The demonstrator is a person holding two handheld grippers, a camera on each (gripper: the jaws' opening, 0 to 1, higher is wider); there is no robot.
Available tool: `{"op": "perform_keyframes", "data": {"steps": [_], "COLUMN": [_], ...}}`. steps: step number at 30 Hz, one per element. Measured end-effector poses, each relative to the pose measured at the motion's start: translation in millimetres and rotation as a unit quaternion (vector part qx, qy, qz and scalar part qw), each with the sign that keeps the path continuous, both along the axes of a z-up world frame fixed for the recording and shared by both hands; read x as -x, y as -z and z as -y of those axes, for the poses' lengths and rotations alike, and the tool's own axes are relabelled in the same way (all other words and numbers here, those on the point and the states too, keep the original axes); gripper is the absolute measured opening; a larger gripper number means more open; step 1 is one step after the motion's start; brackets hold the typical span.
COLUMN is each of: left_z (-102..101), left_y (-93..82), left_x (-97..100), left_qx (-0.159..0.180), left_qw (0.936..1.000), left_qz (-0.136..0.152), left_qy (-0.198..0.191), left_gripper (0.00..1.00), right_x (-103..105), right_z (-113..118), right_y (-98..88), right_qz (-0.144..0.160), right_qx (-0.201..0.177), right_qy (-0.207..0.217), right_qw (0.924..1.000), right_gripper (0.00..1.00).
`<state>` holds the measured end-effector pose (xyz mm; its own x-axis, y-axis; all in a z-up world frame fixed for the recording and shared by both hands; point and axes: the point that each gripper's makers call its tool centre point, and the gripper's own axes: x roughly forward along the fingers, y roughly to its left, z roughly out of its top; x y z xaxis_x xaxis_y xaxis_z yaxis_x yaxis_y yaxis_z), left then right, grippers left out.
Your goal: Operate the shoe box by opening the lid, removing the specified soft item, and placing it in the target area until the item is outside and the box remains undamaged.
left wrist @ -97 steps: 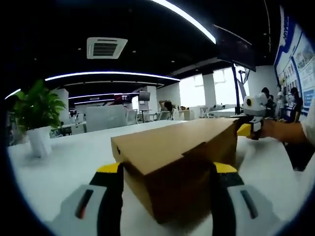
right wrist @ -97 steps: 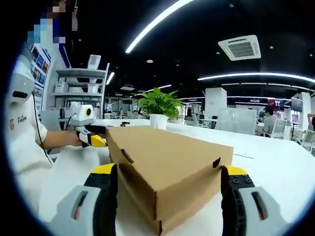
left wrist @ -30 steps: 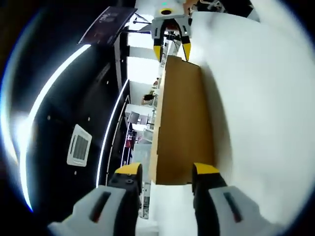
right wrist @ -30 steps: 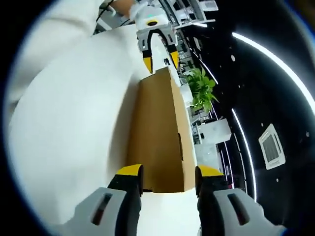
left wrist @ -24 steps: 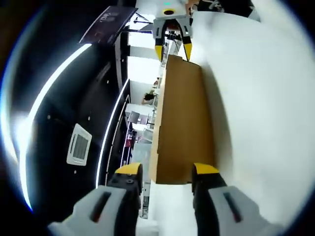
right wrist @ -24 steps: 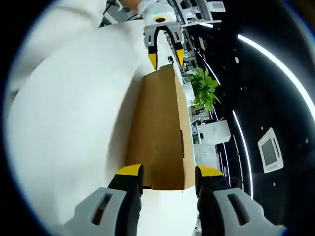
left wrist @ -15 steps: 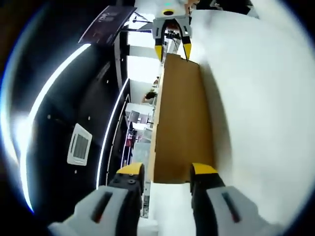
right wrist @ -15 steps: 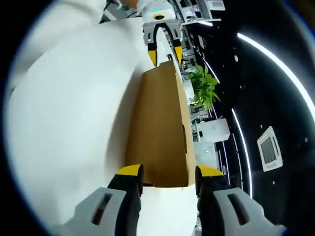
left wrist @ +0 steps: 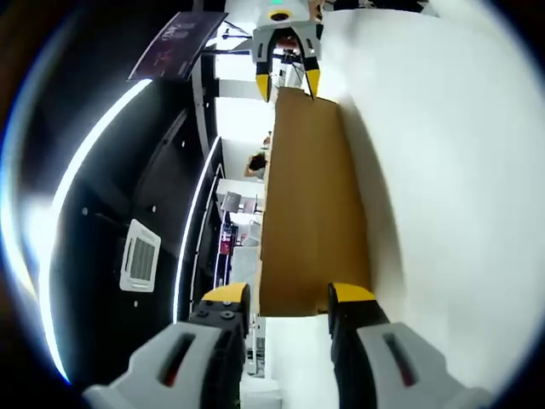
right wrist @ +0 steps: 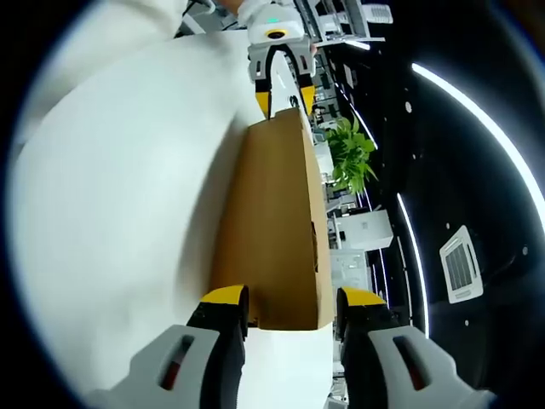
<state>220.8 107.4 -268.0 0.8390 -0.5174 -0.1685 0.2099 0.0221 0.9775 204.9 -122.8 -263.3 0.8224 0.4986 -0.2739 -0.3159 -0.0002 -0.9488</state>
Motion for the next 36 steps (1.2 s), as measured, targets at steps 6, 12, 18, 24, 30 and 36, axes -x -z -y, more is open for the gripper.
{"op": "perform_keyframes", "data": {"steps": [6,12,18,24,30,36], "left_z": [1.1,1.3,1.5,1.8,2.1,2.0], "left_y": [-1.6,-3.3,-3.4,-4.3,-5.2,-5.3], "left_x": [0.9,0.0,0.3,0.3,0.0,-0.1], "left_qx": [-0.002,0.0,-0.001,0.005,0.006,0.009], "left_qw": [1.0,1.0,0.9999,0.9999,1.0,0.9999], "left_qz": [0.005,0.008,0.011,0.009,0.002,-0.004], "left_qy": [-0.004,-0.003,-0.003,-0.003,-0.006,-0.007], "left_gripper": [0.32,0.29,0.29,0.29,0.28,0.28], "right_x": [-2.3,-1.0,-0.7,0.4,0.4,-0.1], "right_z": [2.0,2.6,3.6,4.0,4.0,4.7], "right_y": [1.3,3.2,0.2,-0.4,-0.3,-1.1], "right_qz": [0.009,0.004,-0.001,-0.001,-0.003,-0.007], "right_qx": [0.004,-0.004,-0.018,-0.018,-0.015,-0.015], "right_qy": [0.003,-0.005,-0.004,-0.002,-0.001,0.002], "right_qw": [0.9999,1.0,0.9998,0.9998,0.9999,0.9999], "right_gripper": [0.41,0.35,0.31,0.3,0.29,0.29]}}
